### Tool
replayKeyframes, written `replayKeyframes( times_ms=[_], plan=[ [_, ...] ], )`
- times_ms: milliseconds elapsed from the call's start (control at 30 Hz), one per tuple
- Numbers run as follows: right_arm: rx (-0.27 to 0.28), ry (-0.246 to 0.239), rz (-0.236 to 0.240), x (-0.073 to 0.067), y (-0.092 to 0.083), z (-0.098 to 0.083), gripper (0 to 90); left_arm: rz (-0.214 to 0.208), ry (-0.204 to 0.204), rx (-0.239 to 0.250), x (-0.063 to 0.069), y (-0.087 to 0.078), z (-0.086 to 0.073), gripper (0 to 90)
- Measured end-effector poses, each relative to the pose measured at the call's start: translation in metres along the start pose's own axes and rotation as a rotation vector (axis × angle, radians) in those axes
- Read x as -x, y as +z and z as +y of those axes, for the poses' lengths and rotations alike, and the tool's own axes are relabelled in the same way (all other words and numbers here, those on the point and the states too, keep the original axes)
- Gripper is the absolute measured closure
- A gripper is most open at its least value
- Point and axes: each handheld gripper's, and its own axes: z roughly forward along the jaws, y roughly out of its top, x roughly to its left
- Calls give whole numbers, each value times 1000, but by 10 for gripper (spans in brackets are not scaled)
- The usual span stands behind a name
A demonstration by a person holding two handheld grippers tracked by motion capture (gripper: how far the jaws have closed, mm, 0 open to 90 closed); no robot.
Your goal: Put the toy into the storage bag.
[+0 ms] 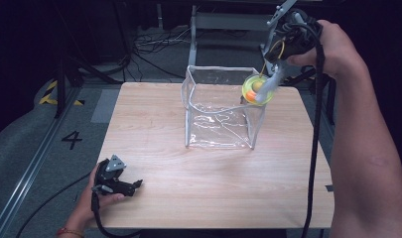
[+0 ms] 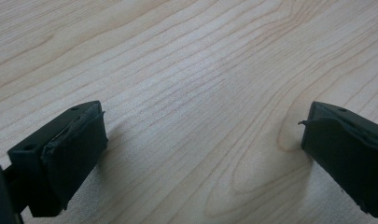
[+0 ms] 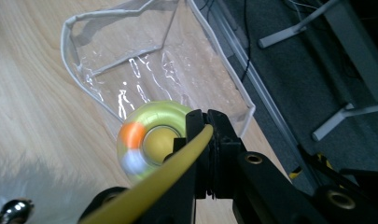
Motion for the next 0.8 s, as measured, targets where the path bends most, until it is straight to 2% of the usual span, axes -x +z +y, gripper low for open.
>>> replayKeyframes(
  times_ms=[300,500,800],
  plan=[
    [-1,21,28,5,27,6,885,-1,1,0,0,0,0,4],
    [-8,31,20,7,39,7,885,-2,2,0,0,0,0,3],
    [-29,24,43,4,66,5,883,-3,2,1,0,0,0,3]
  ],
)
